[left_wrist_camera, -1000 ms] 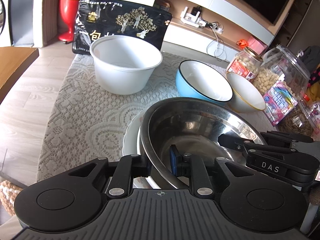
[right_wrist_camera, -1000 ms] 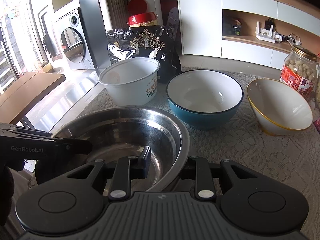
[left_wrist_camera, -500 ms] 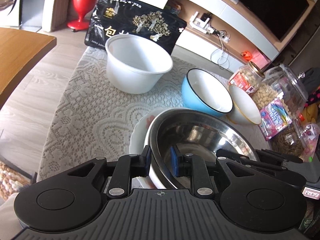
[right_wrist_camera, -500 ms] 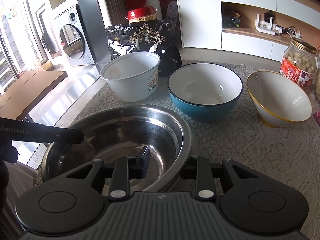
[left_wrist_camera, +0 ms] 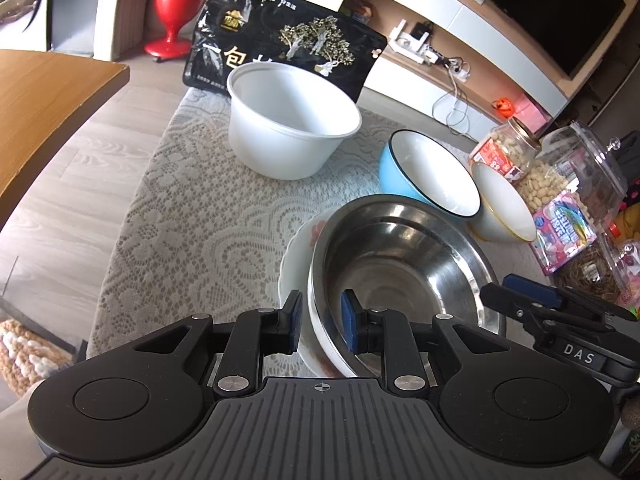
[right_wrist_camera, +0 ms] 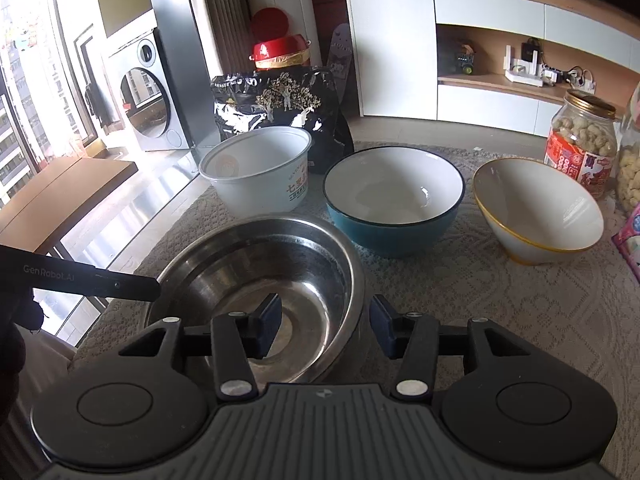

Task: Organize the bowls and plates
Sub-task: 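Open the left gripper and release the steel bowl rim, then move the left gripper to the gold-rimmed white bowl and grasp its rim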

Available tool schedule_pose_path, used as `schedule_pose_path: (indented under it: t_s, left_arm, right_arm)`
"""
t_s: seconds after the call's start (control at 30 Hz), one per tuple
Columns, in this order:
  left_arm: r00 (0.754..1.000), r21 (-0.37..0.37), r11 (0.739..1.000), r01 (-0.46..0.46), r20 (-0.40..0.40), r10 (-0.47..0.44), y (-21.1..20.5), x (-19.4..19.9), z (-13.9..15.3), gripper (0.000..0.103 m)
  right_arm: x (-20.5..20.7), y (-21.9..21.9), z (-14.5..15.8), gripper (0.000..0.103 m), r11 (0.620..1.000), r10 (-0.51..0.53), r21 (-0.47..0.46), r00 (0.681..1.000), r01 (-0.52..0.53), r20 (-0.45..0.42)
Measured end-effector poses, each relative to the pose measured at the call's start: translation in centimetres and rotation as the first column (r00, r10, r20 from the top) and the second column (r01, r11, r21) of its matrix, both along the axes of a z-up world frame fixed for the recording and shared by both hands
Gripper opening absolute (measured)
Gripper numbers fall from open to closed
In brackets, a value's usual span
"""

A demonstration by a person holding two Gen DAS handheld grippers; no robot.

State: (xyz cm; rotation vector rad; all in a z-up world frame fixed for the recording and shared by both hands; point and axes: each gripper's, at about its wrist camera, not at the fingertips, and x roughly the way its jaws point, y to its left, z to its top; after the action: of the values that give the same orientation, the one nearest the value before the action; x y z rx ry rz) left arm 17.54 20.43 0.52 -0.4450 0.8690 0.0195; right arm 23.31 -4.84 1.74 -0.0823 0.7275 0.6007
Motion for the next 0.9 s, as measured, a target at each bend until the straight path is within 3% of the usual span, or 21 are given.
schedule_pose_path:
  t_s: [0.13, 0.23, 0.47, 0.6, 0.73, 0.9]
  left_arm:
    - [1.000, 0.024, 1.000, -0.010, 0.017, 0.010, -0.3, 0.0, 0.7, 0.023]
    - [0.999, 0.032, 0.999, 0.013, 0.031, -0.014, -1.3, 0.4, 1.5, 0.023]
    - [0.979, 0.020, 0.983, 0.183, 0.088, -0.184, -6.5, 4.0, 3.9, 0.023]
    - [0.955, -0.073, 0.953, 0.293, 0.060, -0.290, -9.9, 9.4, 4.3, 0.023]
    - [0.952, -0.097, 0.948, 0.304, -0.004, -0.306, -12.5, 15.9, 4.4, 0.023]
    - [0.924, -0.166, 0.915, 0.369, -0.037, -0.380, -14.7, 23.8, 3.6, 0.023]
  right_arm:
    - [0.2, -0.9, 0.3, 0.048, 0.998, -0.053, -0.014, 0.997, 0.053, 0.048]
    - [1.0, -1.1, -0.4, 0.035, 0.996, -0.072, -0.048, 0.997, 0.072, 0.014]
    - [1.9, -4.5, 0.2, 0.034, 0.994, -0.106, 0.016, 0.994, 0.106, -0.010]
    - [4.0, -8.5, 2.0, 0.034, 0.975, -0.211, 0.072, 0.977, 0.212, -0.029]
    - [8.0, -12.0, 3.3, 0.034, 0.936, -0.328, 0.110, 0.942, 0.333, -0.067]
    - [14.7, -14.1, 2.0, 0.043, 0.909, -0.376, 0.111, 0.906, 0.401, -0.197]
